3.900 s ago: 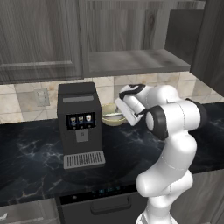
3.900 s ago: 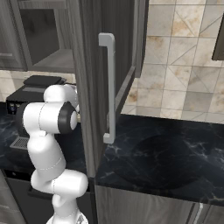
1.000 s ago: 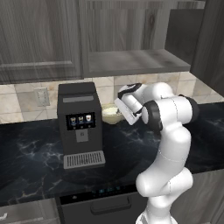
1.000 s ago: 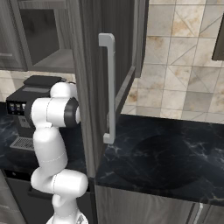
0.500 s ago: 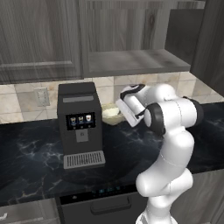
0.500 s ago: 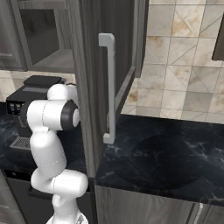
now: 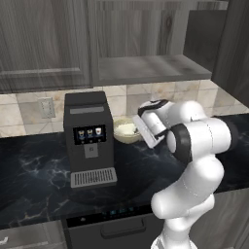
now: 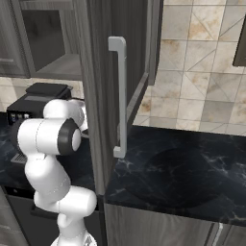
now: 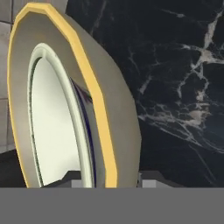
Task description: Pick up the bowls on the counter and stack them on top of one another in the open cabinet. Place the smaller bowl on top of the larger bowl.
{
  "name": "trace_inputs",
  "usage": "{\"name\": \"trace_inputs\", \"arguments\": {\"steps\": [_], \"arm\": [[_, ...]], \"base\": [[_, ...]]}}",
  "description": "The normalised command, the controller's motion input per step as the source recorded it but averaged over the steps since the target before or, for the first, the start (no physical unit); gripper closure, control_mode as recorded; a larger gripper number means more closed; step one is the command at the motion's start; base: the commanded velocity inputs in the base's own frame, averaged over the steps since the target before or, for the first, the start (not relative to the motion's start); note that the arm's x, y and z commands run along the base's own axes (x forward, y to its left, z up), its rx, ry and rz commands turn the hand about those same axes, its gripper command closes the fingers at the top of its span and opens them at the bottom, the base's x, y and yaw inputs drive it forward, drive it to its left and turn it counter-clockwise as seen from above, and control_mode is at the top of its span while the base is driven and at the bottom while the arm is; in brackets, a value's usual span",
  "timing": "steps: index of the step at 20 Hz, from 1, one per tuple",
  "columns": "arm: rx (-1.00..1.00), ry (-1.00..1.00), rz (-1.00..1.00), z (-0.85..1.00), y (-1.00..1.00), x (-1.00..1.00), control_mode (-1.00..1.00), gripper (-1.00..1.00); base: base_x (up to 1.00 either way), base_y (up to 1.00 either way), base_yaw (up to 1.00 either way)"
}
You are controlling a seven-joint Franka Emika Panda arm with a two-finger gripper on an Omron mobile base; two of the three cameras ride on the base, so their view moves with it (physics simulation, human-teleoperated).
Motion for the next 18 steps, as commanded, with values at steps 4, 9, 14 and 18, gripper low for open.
{"name": "trace_inputs", "arguments": {"steps": [4,9,14,18], "arm": [[0.00,0.01,-0.12,0.29,0.00,-0.38,-1.00,1.00],[0.00,0.01,-0.11,0.37,0.00,-0.33,-1.00,1.00],[0.00,0.00,-0.10,0.40,0.00,-0.30,-1.00,1.00],[0.00,0.01,-0.09,0.44,-0.06,-0.31,-1.00,1.00]], "base": [[0.00,0.00,0.00],[0.00,0.00,0.00],[0.00,0.00,0.00],[0.00,0.00,0.00]]}}
